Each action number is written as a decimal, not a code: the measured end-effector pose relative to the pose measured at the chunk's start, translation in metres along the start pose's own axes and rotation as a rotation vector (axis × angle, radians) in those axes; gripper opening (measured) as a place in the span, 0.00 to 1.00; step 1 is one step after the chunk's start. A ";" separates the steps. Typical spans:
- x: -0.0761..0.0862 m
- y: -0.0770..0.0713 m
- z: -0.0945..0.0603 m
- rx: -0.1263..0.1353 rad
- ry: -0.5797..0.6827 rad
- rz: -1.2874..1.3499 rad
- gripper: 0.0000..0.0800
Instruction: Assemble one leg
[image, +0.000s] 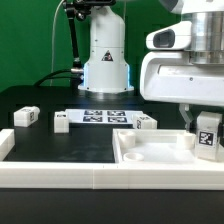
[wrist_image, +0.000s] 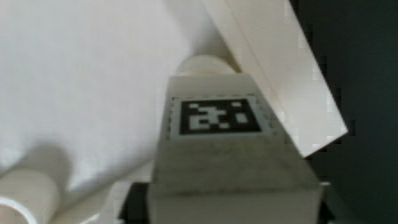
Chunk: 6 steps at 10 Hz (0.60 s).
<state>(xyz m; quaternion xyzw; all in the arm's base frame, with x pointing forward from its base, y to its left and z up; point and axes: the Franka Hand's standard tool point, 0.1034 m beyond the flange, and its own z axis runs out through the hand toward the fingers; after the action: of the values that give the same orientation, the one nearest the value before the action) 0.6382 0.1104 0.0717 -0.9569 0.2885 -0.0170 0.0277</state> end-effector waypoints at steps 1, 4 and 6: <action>0.001 0.001 0.000 -0.003 0.001 0.093 0.36; 0.000 0.004 0.000 -0.013 -0.004 0.305 0.36; -0.001 0.006 0.000 -0.021 -0.006 0.470 0.36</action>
Offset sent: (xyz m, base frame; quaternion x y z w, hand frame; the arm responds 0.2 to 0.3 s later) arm 0.0029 0.0009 0.0011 -0.0142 -0.0020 0.2122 0.9771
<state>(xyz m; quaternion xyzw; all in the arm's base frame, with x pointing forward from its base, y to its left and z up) 0.6342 0.1056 0.0708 -0.8637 0.5036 -0.0042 0.0217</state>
